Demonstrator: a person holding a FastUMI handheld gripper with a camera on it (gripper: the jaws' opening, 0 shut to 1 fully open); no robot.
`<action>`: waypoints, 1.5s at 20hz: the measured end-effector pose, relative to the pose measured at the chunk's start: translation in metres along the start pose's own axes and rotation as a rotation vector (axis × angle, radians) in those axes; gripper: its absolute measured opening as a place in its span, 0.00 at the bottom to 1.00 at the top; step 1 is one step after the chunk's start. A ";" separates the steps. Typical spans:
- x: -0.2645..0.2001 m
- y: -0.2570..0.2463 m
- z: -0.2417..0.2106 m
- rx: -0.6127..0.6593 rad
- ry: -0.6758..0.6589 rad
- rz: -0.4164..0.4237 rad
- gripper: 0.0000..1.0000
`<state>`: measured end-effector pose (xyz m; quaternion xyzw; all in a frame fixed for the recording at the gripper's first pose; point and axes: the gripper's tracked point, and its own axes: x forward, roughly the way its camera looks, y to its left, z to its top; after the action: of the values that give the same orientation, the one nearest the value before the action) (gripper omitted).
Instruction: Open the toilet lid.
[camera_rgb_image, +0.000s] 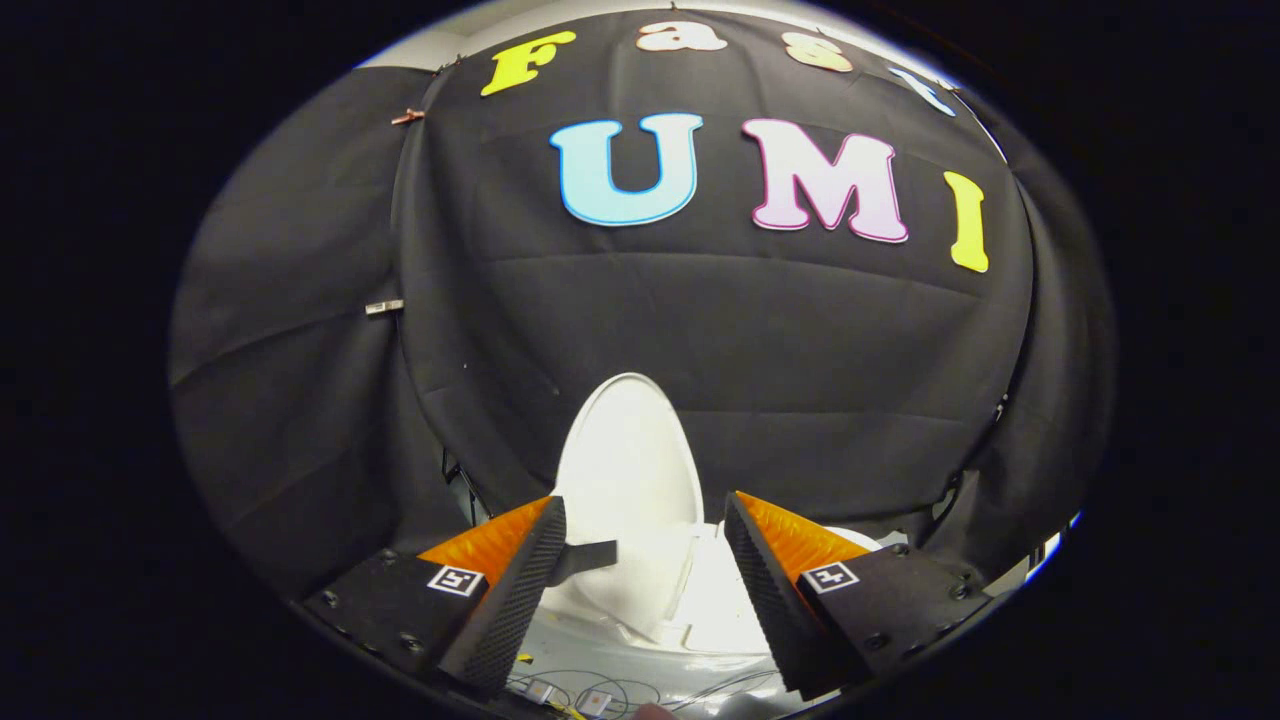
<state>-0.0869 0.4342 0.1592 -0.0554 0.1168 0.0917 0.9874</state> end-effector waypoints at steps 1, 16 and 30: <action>-0.001 -0.017 0.002 -0.001 -0.019 -0.006 1.00; 0.028 -0.287 -0.073 0.081 -0.162 -0.162 0.99; 0.032 -0.386 -0.177 0.029 -0.262 -0.208 1.00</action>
<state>-0.0201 0.0397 0.0148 -0.0404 -0.0177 -0.0065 0.9990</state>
